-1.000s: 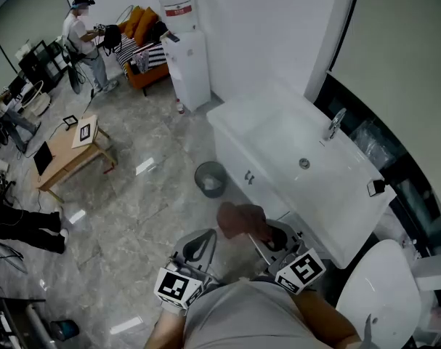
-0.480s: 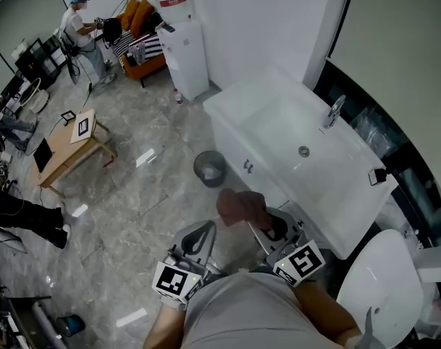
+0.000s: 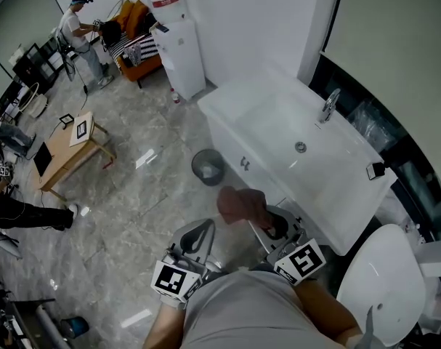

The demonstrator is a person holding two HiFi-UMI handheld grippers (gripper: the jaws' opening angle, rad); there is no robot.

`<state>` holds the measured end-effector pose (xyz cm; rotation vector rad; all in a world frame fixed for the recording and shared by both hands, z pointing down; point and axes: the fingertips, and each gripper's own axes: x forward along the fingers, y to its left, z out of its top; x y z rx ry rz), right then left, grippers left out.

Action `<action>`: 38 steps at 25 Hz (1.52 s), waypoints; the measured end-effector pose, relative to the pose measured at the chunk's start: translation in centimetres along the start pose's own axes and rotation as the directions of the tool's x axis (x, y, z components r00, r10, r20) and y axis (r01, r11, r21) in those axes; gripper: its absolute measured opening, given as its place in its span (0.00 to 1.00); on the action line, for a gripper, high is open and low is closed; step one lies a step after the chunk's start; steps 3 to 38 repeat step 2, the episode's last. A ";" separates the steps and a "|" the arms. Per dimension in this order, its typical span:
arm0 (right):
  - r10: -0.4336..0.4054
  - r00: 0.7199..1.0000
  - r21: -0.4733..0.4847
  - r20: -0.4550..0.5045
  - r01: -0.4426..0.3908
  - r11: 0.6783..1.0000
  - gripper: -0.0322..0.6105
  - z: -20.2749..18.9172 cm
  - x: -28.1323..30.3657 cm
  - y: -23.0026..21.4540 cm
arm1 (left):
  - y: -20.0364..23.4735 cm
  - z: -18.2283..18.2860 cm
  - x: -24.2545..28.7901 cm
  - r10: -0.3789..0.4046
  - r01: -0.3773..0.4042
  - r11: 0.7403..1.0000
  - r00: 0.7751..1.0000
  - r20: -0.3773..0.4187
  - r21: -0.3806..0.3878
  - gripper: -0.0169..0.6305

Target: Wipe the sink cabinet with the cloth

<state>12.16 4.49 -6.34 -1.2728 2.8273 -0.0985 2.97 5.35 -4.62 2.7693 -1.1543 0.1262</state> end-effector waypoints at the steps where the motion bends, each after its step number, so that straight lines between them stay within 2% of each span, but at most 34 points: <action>1: 0.002 1.000 -0.002 0.000 -0.002 1.000 0.17 0.0 -0.1 0.0 | -0.1 -0.1 0.0 0.001 -0.001 1.000 1.000 -0.001 -0.002 0.04; 38: 0.003 1.000 -0.003 0.001 -0.003 1.000 0.17 0.0 -0.3 0.0 | -0.2 -0.1 0.0 0.002 -0.002 1.000 1.000 -0.002 -0.004 0.04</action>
